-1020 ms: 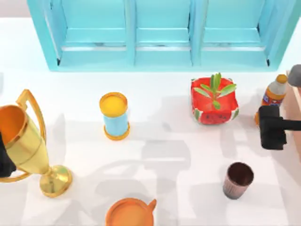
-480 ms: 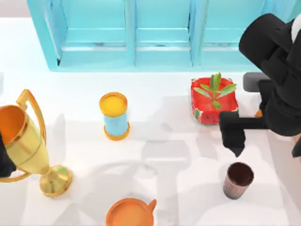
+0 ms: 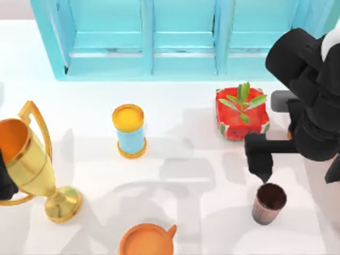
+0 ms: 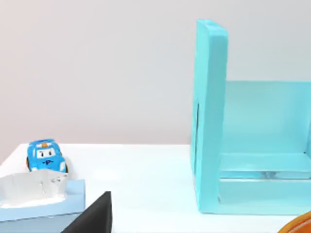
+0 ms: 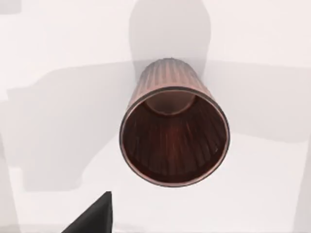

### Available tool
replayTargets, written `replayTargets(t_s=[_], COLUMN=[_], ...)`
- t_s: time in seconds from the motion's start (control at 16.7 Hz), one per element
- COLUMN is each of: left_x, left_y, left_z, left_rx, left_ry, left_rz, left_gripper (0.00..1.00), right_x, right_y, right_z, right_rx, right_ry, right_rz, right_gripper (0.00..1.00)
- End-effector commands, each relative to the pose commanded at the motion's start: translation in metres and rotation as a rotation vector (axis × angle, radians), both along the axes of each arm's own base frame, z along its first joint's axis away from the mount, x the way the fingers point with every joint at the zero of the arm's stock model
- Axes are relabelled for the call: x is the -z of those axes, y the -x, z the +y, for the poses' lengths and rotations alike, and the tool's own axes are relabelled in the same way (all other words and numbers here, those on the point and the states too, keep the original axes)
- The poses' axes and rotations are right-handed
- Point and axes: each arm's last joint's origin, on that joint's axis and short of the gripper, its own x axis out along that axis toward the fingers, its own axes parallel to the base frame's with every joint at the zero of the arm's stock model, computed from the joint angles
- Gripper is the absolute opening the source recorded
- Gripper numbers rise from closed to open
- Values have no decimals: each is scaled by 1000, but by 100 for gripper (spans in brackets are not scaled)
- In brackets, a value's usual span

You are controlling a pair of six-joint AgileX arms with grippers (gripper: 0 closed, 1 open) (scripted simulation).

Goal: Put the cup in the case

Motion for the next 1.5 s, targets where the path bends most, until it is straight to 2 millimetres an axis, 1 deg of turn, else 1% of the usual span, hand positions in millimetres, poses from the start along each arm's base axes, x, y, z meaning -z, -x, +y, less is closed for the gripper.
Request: replayTargets(t_s=[0.3,0.42,0.54,0.72,1.5], left_x=[0,0,0,0,0], left_y=[0,0,0,0,0], left_z=[0,0,0,0,0], left_rx=[0,0,0,0,0], left_ry=[0,0,0,0,0], left_rz=[0,0,0,0,0], left_gripper=[100,100,100,100,100], right_x=[58,74,80,80,80], right_y=[-2,1,2,2,2], right_z=[2,1,0,0,0], right_rx=[0,0,0,0,0], right_ry=[-9,-5,-3,-3,-3], right_rz=[-14,-8,-5,-5,-5], right_gripper=[100,100,100,100,2])
